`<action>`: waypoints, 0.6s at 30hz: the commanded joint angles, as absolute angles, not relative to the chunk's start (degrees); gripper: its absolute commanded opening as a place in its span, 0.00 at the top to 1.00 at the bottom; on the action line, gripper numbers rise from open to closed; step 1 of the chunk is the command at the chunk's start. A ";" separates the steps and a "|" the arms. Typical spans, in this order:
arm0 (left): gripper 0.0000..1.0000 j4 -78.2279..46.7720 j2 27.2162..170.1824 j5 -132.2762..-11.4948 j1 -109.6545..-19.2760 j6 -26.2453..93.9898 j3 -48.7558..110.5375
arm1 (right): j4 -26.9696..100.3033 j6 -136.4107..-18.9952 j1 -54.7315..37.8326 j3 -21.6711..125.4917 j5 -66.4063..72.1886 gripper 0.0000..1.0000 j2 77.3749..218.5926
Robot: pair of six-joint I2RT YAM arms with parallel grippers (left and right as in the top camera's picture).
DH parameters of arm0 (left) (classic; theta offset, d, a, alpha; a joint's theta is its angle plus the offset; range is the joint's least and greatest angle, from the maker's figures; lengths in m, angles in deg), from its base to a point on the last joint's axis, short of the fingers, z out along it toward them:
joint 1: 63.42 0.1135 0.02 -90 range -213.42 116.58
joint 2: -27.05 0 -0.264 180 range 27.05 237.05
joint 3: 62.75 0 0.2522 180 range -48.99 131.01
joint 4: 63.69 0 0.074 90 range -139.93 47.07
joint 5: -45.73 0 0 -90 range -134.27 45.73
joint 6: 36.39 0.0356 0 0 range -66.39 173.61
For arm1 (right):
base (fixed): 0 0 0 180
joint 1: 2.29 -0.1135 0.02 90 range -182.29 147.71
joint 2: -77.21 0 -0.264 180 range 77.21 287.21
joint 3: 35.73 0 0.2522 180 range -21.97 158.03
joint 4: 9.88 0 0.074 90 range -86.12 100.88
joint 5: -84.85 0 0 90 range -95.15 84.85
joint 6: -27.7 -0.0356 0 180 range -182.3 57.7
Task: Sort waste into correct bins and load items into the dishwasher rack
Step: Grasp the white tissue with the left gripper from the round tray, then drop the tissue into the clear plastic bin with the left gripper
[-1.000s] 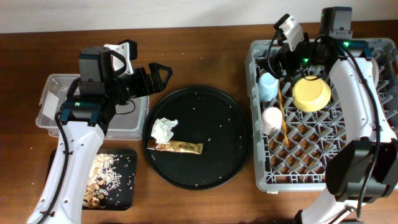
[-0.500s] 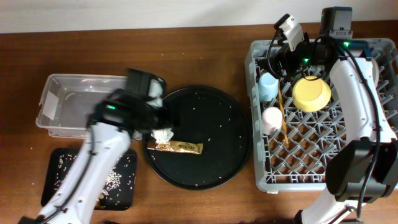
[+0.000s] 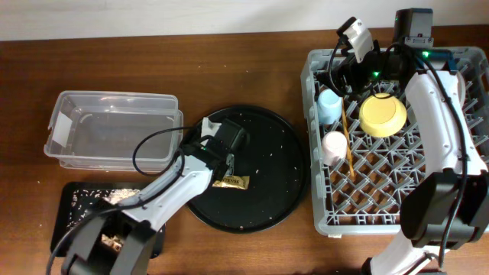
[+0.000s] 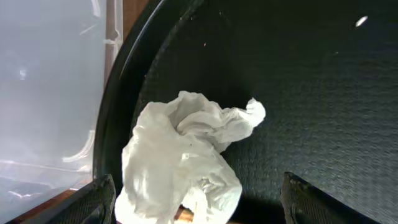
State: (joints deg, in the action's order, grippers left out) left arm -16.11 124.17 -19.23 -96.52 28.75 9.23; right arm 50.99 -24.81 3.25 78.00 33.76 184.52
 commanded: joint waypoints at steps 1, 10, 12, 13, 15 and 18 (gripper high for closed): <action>0.15 -17.86 128.17 -16.00 -95.84 29.49 8.79 | 51.02 -25.22 3.34 78.72 34.73 0.02 183.12; 0.95 -17.92 131.10 -17.77 -94.03 29.51 9.45 | 51.02 -25.22 3.34 78.72 34.73 0.02 183.12; 1.00 -13.64 126.84 -15.93 -94.05 29.51 14.48 | 51.02 -25.22 3.34 78.72 34.73 0.02 183.12; 1.00 -10.60 123.98 -15.93 -94.05 29.49 17.45 | 51.02 -25.22 3.34 78.72 34.73 0.02 183.12; 1.00 -6.95 116.90 -15.93 -93.07 29.49 22.76 | 51.02 -25.22 3.34 78.72 34.73 0.02 183.12; 1.00 -7.00 109.18 -15.95 -86.51 29.47 23.53 | 51.02 -25.22 3.34 78.72 34.73 0.02 183.12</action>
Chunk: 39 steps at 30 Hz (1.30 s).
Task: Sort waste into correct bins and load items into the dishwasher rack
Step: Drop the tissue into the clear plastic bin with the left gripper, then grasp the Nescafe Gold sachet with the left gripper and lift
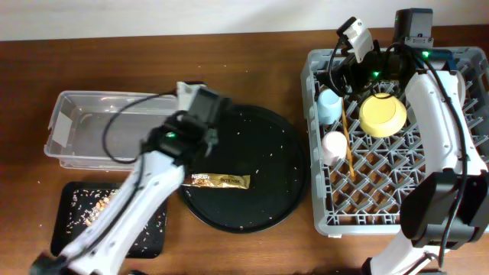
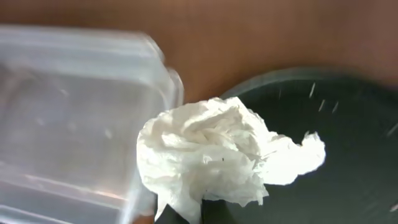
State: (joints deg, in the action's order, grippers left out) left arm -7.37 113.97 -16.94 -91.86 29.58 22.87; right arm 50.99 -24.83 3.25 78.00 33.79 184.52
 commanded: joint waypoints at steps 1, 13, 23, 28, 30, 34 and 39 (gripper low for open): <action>0.96 -7.04 108.98 -16.33 -82.14 29.42 23.53 | 51.02 -25.25 3.34 78.72 34.73 0.02 183.12; 0.01 -7.02 115.76 -44.56 -58.12 33.97 23.35 | 51.02 -25.22 3.34 78.72 34.73 0.02 183.12; 0.01 14.49 104.61 -53.68 -82.11 24.75 19.39 | 51.02 -25.22 3.34 78.72 34.73 0.02 183.12; 0.01 -3.98 104.61 -48.80 -93.70 -1.35 5.86 | 51.02 -25.22 3.34 78.72 34.73 0.02 183.12; 0.01 -11.15 104.61 -43.03 -96.39 -9.22 0.82 | 51.02 -25.22 3.34 78.72 34.73 0.02 183.12; 0.01 -15.80 106.47 -34.29 -96.80 -17.79 -3.82 | 51.02 -25.22 3.34 78.72 34.73 0.02 183.12; 0.01 -23.45 116.22 -34.34 -96.91 -17.79 -3.84 | 51.02 -25.22 3.34 78.72 34.73 0.02 183.12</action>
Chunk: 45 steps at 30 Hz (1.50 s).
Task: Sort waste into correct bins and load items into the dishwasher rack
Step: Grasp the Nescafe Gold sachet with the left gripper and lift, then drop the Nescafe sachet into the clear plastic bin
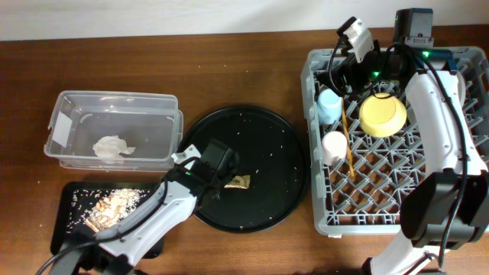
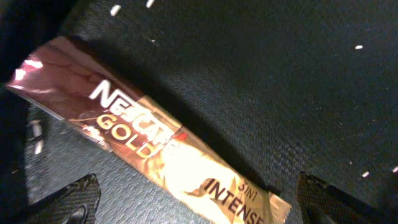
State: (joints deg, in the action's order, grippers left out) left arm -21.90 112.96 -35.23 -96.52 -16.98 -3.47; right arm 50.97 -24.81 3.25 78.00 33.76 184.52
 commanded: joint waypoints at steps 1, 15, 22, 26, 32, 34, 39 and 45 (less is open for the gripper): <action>0.01 -24.22 117.79 -34.05 -96.91 -17.76 -3.84 | 51.02 -25.22 3.34 78.72 34.73 0.02 183.12; 0.72 -25.75 122.47 -40.70 -96.91 -17.50 -3.77 | 51.02 -25.25 3.34 78.72 34.73 0.02 183.12; 0.73 -25.95 106.49 -39.69 -95.03 -4.96 1.84 | 51.02 -25.22 3.34 78.72 34.73 0.02 183.12; 0.73 -27.28 101.05 -38.68 -80.58 -5.00 1.86 | 51.02 -25.22 3.34 78.72 34.73 0.02 183.12; 0.73 -31.48 102.12 -38.60 -59.97 -4.96 1.84 | 51.02 -25.22 3.34 78.72 34.73 0.02 183.12; 0.46 -32.63 102.64 -38.47 -56.76 -4.96 1.84 | 51.02 -25.22 3.34 78.72 34.73 0.02 183.12; 0.01 -34.21 100.79 -48.80 -56.78 4.57 1.86 | 51.02 -25.22 3.34 78.72 34.73 0.02 183.12; 0.01 -33.14 97.44 -61.02 -58.88 20.73 1.84 | 51.02 -25.22 3.34 78.72 34.73 0.02 183.12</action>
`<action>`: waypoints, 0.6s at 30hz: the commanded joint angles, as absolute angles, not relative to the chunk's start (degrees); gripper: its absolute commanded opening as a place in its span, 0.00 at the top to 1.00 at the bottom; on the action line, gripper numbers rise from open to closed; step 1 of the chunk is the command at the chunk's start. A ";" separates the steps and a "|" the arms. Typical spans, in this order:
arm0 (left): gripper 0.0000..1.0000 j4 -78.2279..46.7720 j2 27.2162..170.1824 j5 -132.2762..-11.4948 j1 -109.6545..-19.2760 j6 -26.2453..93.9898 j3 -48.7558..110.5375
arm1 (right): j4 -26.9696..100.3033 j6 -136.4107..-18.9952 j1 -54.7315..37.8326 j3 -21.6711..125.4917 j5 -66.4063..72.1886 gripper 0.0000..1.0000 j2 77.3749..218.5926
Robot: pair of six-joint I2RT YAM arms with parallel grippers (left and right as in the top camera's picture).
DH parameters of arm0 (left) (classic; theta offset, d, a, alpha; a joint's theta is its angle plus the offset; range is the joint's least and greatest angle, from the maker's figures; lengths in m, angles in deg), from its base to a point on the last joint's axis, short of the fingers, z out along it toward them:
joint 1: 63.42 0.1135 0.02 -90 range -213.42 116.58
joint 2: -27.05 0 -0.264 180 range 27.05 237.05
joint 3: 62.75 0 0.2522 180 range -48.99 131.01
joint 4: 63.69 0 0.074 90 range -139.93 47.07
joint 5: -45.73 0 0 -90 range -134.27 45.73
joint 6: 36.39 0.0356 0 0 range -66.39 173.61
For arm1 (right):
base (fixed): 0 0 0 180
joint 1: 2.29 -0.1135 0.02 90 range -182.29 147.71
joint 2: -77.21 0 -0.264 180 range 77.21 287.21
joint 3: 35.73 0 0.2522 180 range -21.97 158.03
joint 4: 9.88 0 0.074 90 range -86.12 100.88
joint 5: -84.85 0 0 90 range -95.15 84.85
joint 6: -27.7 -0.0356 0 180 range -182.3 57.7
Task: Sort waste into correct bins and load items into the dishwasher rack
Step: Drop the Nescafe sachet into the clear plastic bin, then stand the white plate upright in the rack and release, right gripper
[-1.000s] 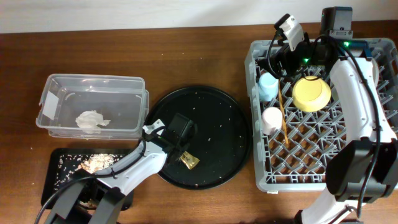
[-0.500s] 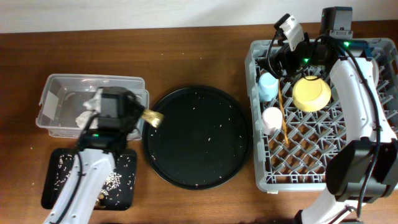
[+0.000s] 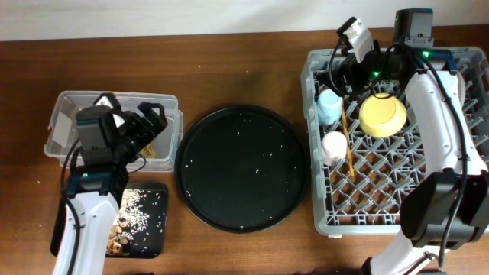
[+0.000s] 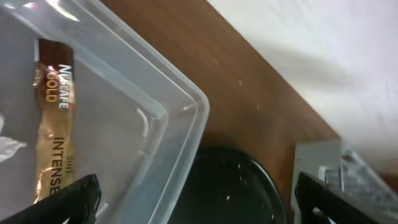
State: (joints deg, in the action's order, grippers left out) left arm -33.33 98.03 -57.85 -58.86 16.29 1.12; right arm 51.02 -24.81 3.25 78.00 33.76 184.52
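A brown Nescafe sachet lies inside the clear plastic bin, near its right end. My left gripper hovers over that end of the bin, open and holding nothing; its dark fingertips frame the left wrist view. A scrap of white shows at that view's left edge. The black round plate holds only crumbs. My right gripper sits over the back left of the dish rack; its jaws are too dark to read.
In the rack stand a blue cup, a white cup, a yellow bowl and chopsticks. A black tray of food scraps lies in front of the bin, partly under my left arm.
The sachet was on the black plate under my open left gripper; now it lies in the clear bin, with the gripper open above the bin's right end. The right arm has not moved.
My left gripper was down at a crumpled white tissue on the plate beside the sachet. Then it held the tissue at the bin's edge. Then the tissue lay in the bin and the gripper was open at the sachet. Now the sachet is in the bin too.
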 commanded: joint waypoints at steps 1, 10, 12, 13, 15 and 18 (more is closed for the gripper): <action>0.01 -33.14 97.44 -61.02 -58.88 20.73 1.84 | 51.02 -25.25 3.34 78.72 34.73 0.02 183.12; 0.01 -33.14 97.44 -61.02 -58.88 20.73 1.84 | 51.02 -25.22 3.50 78.72 34.64 0.02 183.47; 0.01 -33.14 97.44 -61.02 -58.88 20.73 1.84 | 51.02 -25.22 3.50 78.72 34.70 0.02 183.49; 0.01 -33.14 97.44 -61.02 -58.88 20.73 1.84 | 50.99 -25.22 3.50 78.72 34.68 0.02 183.49; 0.01 -33.14 97.44 -61.02 -58.88 20.70 1.84 | 51.02 -25.22 3.32 78.70 34.70 0.02 182.88; 0.01 -33.14 97.44 -61.02 -58.88 20.70 1.84 | 51.04 -25.22 -0.05 78.70 34.68 0.02 175.27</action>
State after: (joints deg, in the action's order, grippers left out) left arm -33.22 98.03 -60.37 -58.86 19.59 1.12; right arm 51.06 -24.83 2.86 78.00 33.72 183.36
